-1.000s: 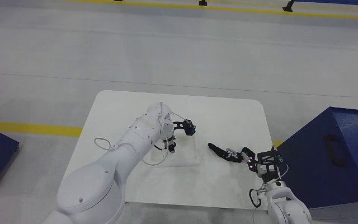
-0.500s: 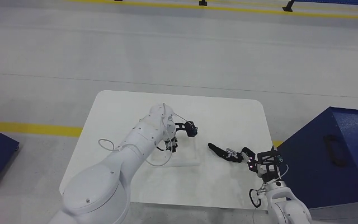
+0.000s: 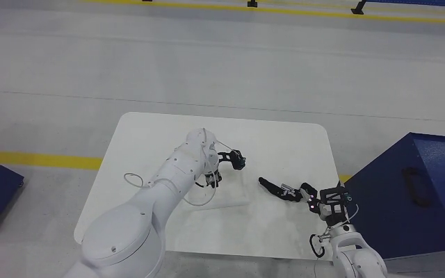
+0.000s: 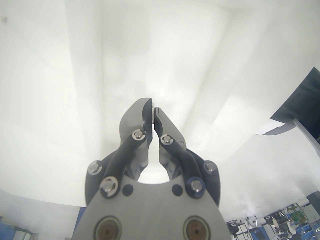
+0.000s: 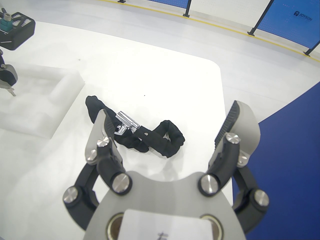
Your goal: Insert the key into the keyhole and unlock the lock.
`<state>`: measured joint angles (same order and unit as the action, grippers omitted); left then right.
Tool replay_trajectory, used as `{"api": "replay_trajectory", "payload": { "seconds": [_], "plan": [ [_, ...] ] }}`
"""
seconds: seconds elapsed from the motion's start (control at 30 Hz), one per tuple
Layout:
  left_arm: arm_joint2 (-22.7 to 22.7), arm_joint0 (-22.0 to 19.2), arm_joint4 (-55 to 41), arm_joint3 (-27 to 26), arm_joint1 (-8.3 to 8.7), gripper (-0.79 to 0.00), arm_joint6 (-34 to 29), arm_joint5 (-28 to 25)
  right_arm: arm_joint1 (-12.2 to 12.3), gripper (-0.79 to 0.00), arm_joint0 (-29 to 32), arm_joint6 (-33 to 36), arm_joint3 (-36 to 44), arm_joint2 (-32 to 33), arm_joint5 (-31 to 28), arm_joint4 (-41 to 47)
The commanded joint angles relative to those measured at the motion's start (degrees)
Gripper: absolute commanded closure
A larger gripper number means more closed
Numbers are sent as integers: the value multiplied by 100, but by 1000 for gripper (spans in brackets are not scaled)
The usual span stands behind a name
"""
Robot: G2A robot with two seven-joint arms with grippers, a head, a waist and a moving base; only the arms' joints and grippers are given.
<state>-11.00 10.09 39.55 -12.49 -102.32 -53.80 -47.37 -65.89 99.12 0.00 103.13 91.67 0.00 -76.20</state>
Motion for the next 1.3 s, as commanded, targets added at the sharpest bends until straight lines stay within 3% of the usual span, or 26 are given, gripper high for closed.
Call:
{"api": "replay_trajectory", "payload": {
  "seconds": [0.0,0.63,1.07,1.27],
  "plan": [
    [-11,10,7,30,-15,0,-36,-10,0,-785,0,0,0,0,0,0],
    [-248,-297,-81,203,9,0,73,-125,0,-785,0,0,0,0,0,0],
    [-588,-381,-629,562,282,0,752,-1063,0,-785,0,0,0,0,0,0],
    [-121,-357,604,127,328,0,595,-564,0,-785,0,0,0,0,0,0]
  ]
}}
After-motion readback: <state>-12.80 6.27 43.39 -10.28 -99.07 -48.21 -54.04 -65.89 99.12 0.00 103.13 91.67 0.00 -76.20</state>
